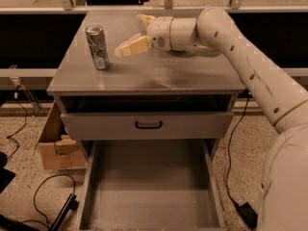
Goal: Place redbull can into middle drawer
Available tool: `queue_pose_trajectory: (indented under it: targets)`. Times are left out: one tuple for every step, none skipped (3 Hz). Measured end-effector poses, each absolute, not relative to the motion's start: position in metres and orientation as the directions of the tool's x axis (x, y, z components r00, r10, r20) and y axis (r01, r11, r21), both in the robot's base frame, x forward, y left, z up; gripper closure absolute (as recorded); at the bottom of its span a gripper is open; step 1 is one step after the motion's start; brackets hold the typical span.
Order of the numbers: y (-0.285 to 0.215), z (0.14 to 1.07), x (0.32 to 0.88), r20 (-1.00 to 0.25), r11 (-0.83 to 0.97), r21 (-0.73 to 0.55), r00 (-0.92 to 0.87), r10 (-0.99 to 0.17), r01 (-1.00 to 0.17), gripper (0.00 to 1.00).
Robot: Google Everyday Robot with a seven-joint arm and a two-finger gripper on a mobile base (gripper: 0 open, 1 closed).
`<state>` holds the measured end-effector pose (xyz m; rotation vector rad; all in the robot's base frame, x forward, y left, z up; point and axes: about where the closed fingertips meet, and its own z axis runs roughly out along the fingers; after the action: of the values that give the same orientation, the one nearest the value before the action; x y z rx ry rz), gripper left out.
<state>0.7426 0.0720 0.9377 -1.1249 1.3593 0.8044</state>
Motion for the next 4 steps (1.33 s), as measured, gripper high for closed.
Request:
queue_pose_trajectory:
  targets:
    - [0.103,0.936,0.751,-0.985,0.283,-0.134,0.096,-0.143,-0.950,0.00]
    - [0.131,0.933,0.758,-0.984,0.250,-0.129,0.092,-0.154,-0.959,0.00]
    - [0.158,0.921,0.760,-0.984,0.207,-0.103,0.070,-0.161,-0.973,0.00]
    - [0.175,0.905,0.758,-0.985,0.186,-0.075,0.043,-0.170,-0.980,0.19]
